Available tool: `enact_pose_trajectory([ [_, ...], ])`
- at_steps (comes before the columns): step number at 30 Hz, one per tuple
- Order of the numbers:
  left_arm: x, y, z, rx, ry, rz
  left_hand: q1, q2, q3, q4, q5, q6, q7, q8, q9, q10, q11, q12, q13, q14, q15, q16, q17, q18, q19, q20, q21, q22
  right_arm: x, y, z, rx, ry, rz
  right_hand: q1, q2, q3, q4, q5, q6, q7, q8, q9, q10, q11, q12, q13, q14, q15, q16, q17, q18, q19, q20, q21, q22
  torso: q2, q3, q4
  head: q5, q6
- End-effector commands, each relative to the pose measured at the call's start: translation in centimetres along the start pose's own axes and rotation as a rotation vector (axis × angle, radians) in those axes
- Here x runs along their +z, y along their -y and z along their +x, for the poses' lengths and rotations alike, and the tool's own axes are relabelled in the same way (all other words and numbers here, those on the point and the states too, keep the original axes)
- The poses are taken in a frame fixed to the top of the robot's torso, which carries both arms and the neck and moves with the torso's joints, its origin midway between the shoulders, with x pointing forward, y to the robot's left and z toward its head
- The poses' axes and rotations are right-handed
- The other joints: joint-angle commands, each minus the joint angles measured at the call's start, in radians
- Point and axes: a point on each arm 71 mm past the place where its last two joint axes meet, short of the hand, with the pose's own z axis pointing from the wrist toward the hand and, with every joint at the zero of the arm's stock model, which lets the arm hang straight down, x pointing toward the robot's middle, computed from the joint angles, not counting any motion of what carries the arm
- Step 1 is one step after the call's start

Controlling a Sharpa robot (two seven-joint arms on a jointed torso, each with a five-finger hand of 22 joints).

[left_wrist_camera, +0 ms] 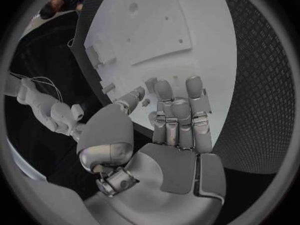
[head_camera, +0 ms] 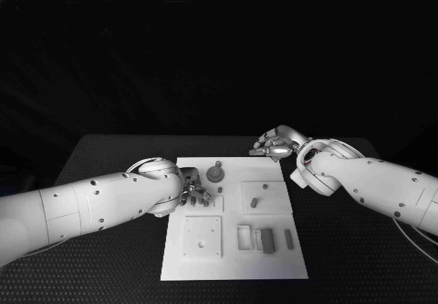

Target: Assemble the parts on the task board

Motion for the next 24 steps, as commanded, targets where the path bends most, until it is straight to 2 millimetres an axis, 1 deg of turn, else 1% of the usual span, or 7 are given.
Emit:
enact_pose_trajectory([
  [1, 0.0, 0.2, 0.0, -0.014, 0.000, 0.014, 0.009, -0.003, 0.001, 0.007, -0.004, 0.009, 0.000, -0.001, 0.001, -0.005, 0.002, 0.007, -0.001, -0.007, -0.006, 0.004, -0.001, -0.011, 0.004, -0.006, -0.003, 0.021, 0.0, 0.0, 0.1, -0.001, -0.011, -0.006, -0.004, 0.009, -0.003, 0.004, 0.004, 0.000, 0.008, -0.005, 0.001, -0.008, -0.002, 0.006, -0.002, -0.006, 0.002, -0.006, -0.001, 0.015, -0.008, 0.001, -0.005, 0.019, 0.000, -0.0004, 0.0002, 0.000, -0.001],
  [11, -0.1, -0.1, 0.0, -0.016, -0.004, 0.008, 0.015, 0.004, -0.002, 0.006, -0.004, 0.009, -0.001, -0.001, 0.002, -0.005, 0.002, 0.007, 0.000, -0.006, -0.006, 0.005, -0.001, -0.010, 0.004, -0.006, -0.003, 0.022, 0.0, 0.0, 0.1, -0.001, -0.010, -0.005, -0.004, 0.010, -0.003, 0.004, 0.004, 0.000, 0.008, -0.005, 0.001, -0.008, -0.002, 0.006, -0.002, -0.006, 0.002, -0.006, -0.001, 0.015, -0.008, 0.001, -0.005, 0.018, 0.000, -0.0012, 0.0008, 0.000, 0.000],
  [16, -0.2, -0.5, -0.1, -0.024, 0.002, 0.009, 0.016, 0.003, -0.004, 0.006, -0.005, 0.009, -0.001, -0.001, 0.002, -0.006, 0.002, 0.007, -0.001, -0.007, -0.006, 0.005, -0.001, -0.011, 0.003, -0.005, -0.003, 0.022, 0.0, 0.1, 0.0, -0.002, -0.008, -0.003, -0.004, 0.010, -0.003, 0.004, 0.004, 0.000, 0.008, -0.005, 0.001, -0.008, -0.002, 0.006, -0.002, -0.006, 0.002, -0.006, -0.001, 0.015, -0.008, 0.001, -0.005, 0.019, 0.000, -0.0019, 0.0005, 0.000, 0.000],
  [19, -0.5, -0.9, -0.1, -0.058, -0.016, 0.006, 0.016, 0.004, -0.004, 0.006, -0.005, 0.009, 0.000, -0.001, 0.002, -0.006, 0.002, 0.007, -0.001, -0.007, -0.006, 0.005, -0.001, -0.011, 0.003, -0.005, -0.003, 0.021, 0.0, 0.2, -0.1, -0.003, -0.005, 0.000, -0.004, 0.009, -0.003, 0.004, 0.004, 0.000, 0.008, -0.005, 0.001, -0.008, -0.002, 0.006, -0.002, -0.006, 0.002, -0.006, -0.001, 0.015, -0.008, 0.001, -0.005, 0.019, 0.000, -0.0021, 0.0012, -0.002, 0.003],
  [20, -0.6, -1.1, -0.3, -0.075, -0.017, 0.006, 0.016, 0.005, -0.005, 0.007, -0.005, 0.008, 0.000, -0.002, 0.002, -0.006, 0.002, 0.007, -0.001, -0.007, -0.006, 0.005, -0.001, -0.011, 0.003, -0.005, -0.003, 0.021, 0.0, 0.3, -0.1, -0.003, -0.004, 0.001, -0.004, 0.009, -0.003, 0.004, 0.004, 0.000, 0.008, -0.005, 0.001, -0.008, -0.002, 0.006, -0.002, -0.006, 0.002, -0.006, -0.001, 0.015, -0.008, 0.001, -0.005, 0.019, 0.000, -0.0023, 0.0016, -0.003, 0.003],
  [22, -0.9, -1.0, -1.4, -0.118, 0.005, 0.014, 0.016, 0.005, -0.007, 0.007, -0.005, 0.006, 0.000, -0.003, 0.002, -0.008, 0.002, 0.006, -0.002, -0.008, -0.006, 0.003, -0.002, -0.011, 0.002, -0.005, -0.004, 0.021, 0.0, 0.3, -0.1, -0.003, -0.003, 0.002, -0.004, 0.009, -0.003, 0.004, 0.004, 0.000, 0.008, -0.006, 0.001, -0.008, -0.002, 0.006, -0.002, -0.006, 0.002, -0.006, -0.001, 0.015, -0.008, 0.001, -0.005, 0.019, -0.001, -0.0021, 0.0022, -0.004, 0.004],
  [24, -1.0, -1.6, -2.2, -0.165, 0.031, 0.009, 0.017, 0.004, -0.008, 0.008, -0.004, 0.002, 0.002, -0.005, 0.002, -0.010, 0.003, 0.004, -0.002, -0.009, -0.005, 0.002, -0.003, -0.011, 0.000, -0.005, -0.005, 0.021, 0.0, 0.3, -0.2, -0.004, -0.002, 0.003, -0.004, 0.009, -0.003, 0.004, 0.004, 0.000, 0.008, -0.006, 0.001, -0.008, -0.002, 0.006, -0.002, -0.006, 0.002, -0.006, -0.001, 0.015, -0.008, 0.001, -0.005, 0.019, -0.001, -0.0022, 0.0018, -0.004, 0.006],
])
